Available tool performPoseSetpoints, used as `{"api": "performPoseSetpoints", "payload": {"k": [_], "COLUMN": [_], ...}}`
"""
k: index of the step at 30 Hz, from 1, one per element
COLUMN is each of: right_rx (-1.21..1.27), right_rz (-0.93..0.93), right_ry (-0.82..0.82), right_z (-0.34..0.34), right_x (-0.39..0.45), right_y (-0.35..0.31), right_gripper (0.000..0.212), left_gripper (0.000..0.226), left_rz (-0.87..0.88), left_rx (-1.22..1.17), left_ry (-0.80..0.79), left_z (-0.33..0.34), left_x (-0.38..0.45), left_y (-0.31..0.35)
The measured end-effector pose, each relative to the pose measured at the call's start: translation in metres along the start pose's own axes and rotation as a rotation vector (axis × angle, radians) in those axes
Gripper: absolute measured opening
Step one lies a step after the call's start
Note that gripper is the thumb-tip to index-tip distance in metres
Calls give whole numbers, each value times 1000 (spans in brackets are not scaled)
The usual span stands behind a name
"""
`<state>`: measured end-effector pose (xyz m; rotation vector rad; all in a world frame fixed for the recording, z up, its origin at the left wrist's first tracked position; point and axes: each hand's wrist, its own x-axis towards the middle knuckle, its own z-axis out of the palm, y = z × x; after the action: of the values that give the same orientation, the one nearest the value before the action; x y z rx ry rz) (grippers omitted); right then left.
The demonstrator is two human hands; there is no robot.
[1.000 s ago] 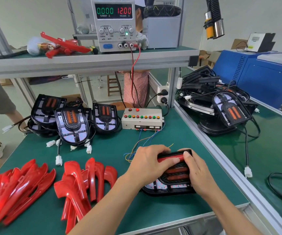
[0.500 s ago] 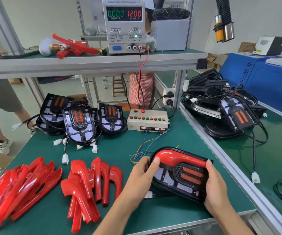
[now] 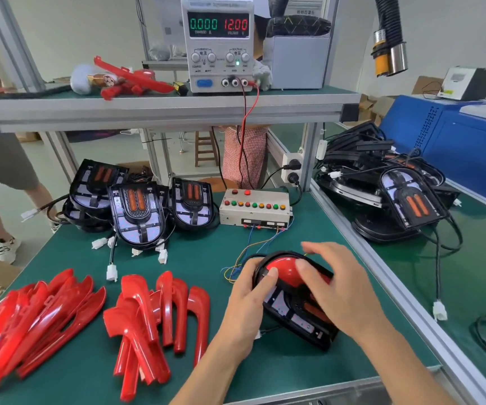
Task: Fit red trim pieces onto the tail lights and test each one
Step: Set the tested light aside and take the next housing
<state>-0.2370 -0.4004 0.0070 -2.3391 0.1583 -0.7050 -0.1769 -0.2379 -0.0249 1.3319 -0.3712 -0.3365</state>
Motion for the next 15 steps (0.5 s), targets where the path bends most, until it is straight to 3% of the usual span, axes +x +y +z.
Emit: {"api": "performPoseSetpoints", "payload": {"k": [4, 8, 12, 15], "right_rx": [-59, 96, 164, 359], "right_rz": [80, 191, 269, 392], "right_ry": [-349, -597, -604, -507], "right_z": [0, -7, 4, 11], "right_x": [33, 50, 47, 41], "right_y": [-20, -20, -16, -13], "right_gripper": [41, 47, 34, 41], "left_gripper": [24, 24, 15, 14], "left_rz": [31, -11, -118, -191], "left_rx": [-34, -77, -153, -159], "left_ry": [21, 63, 131, 189], "left_z": [4, 5, 7, 6], "left_x": [1, 3, 13, 24], "left_y": [4, 6, 6, 10]}}
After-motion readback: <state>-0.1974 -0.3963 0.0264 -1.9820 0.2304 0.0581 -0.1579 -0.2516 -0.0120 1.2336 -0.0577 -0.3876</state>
